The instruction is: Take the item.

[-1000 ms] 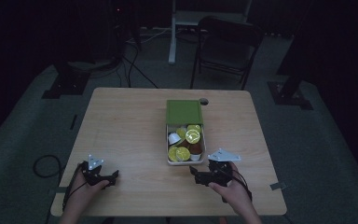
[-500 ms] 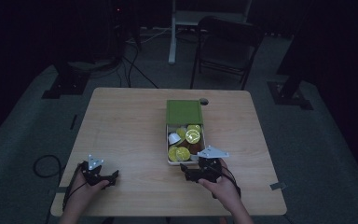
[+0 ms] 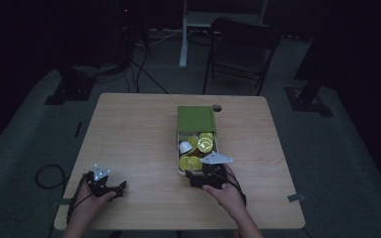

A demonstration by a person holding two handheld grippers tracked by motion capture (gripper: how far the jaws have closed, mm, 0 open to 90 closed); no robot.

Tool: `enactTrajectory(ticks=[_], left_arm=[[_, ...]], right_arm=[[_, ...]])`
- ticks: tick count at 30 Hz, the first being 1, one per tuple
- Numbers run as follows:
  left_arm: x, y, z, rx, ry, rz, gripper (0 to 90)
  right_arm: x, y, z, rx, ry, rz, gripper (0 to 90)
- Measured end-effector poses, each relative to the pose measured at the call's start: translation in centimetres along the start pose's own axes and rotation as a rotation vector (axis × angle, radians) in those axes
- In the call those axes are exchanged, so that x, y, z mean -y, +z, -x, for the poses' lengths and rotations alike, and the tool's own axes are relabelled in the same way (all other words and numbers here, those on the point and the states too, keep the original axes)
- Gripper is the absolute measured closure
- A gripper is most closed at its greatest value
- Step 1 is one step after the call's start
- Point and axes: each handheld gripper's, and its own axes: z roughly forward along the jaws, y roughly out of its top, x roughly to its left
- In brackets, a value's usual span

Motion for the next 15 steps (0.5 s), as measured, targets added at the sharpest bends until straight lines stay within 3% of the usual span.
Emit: enactTrajectory(ticks=[15], left_arm=[[0.0, 0.0, 0.0, 0.000, 0.000, 0.000, 8.6]], right_arm=[[-0.2, 2.1, -0.1, 0.044, 0.005, -0.016, 25.4]])
